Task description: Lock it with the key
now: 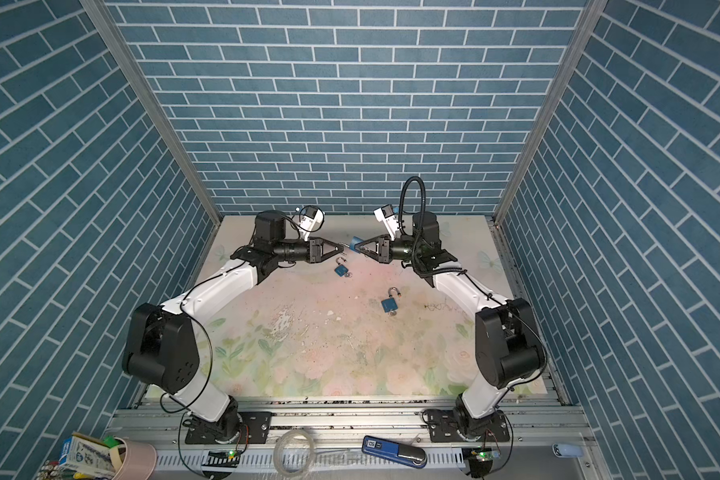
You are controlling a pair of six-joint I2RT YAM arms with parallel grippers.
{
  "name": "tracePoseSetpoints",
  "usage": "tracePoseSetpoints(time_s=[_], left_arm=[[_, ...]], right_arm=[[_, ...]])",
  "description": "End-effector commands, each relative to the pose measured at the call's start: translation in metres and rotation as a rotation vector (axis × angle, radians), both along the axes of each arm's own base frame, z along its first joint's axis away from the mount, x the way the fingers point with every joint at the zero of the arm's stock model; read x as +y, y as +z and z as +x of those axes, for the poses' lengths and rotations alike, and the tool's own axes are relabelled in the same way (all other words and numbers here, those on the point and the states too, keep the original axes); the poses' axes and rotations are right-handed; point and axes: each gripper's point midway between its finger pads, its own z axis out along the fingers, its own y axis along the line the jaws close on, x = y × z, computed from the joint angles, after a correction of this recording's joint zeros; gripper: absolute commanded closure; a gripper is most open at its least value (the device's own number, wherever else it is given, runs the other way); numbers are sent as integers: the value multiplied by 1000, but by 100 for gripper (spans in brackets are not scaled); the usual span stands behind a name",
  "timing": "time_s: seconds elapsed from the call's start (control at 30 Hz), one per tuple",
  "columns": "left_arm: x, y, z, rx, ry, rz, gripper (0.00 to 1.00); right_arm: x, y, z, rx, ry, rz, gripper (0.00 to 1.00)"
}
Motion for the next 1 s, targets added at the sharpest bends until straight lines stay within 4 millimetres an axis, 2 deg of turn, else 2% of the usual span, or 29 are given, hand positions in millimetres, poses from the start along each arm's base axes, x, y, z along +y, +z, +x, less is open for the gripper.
tracePoseSetpoints(time_s=[0.0,0.43,0.5,0.6,0.7,0.8,0.97], left_arm=[[1,11,4,-44,-3,-4,85],[1,11,6,-47,-4,0,85],[1,11,6,-48,-4,0,87],[2,12,4,-67,-4,-1,97],[4,11,4,-77,9,14,100],[4,10,4,-74,10,15,100],[4,9,5,-75,8,13,100]], right_arm=[[1,24,-2,-64,31,40,100],[0,23,-5,-65,37,38,100],[-1,23,-6,-67,38,37,100],[0,22,-6,-64,39,31,100],[-1,22,-6,-66,36,31,100],[-1,23,-6,-68,34,31,99],[-2,22,-5,-66,31,30,92]])
